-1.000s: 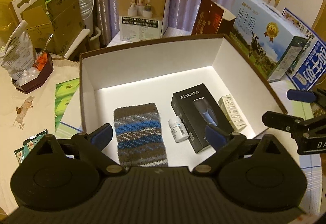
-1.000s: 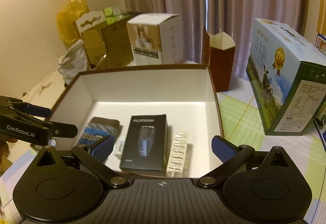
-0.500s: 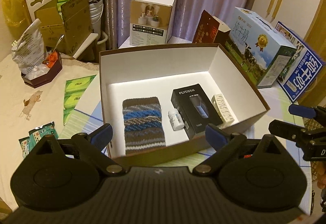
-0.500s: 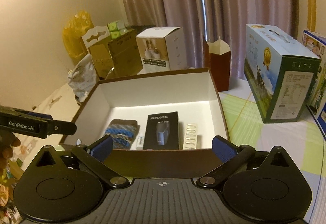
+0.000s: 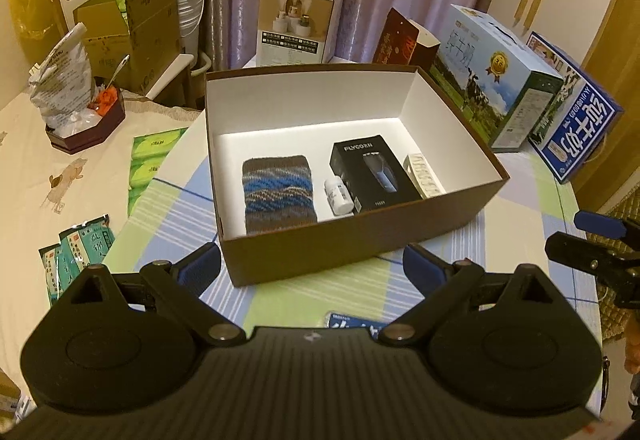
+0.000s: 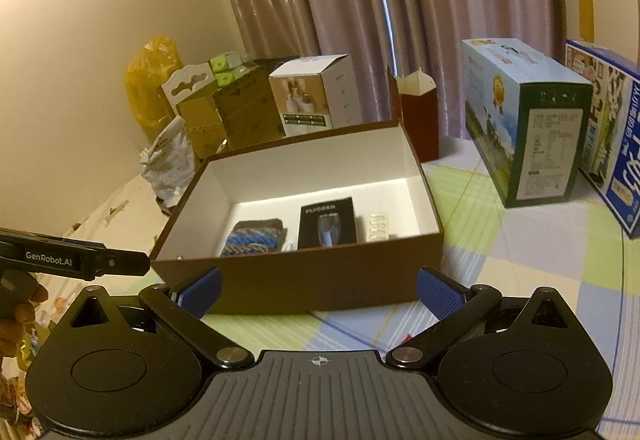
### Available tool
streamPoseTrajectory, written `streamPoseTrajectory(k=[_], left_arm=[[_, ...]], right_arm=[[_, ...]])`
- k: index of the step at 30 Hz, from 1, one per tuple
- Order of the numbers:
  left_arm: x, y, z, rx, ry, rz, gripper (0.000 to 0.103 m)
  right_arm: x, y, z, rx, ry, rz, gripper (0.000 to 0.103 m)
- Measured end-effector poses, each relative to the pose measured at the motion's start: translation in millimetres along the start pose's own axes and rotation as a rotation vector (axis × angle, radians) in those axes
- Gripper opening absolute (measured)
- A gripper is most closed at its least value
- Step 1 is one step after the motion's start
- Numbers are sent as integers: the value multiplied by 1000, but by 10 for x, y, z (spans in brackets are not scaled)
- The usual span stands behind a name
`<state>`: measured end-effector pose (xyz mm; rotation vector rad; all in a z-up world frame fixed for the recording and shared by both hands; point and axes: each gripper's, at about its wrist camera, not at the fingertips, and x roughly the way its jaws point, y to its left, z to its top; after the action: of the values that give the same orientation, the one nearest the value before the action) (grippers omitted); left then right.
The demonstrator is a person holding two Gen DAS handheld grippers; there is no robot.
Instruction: Organize objects
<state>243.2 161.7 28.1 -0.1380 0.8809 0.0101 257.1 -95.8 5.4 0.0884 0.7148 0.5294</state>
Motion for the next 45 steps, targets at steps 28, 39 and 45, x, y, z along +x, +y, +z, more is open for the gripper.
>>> streamPoseTrajectory(k=[28,39,45], left_arm=[[60,-180,-603,36,123,-5,96],[252,-179,-875,56,194,-5,95],[329,-176,-906,61,196,2,95]], right_arm=[[-222,-184,-651,82,117,-66,101],[-154,-319,-937,152,186,-124,101],[-49,-371,-1029,161,217,-175,101]])
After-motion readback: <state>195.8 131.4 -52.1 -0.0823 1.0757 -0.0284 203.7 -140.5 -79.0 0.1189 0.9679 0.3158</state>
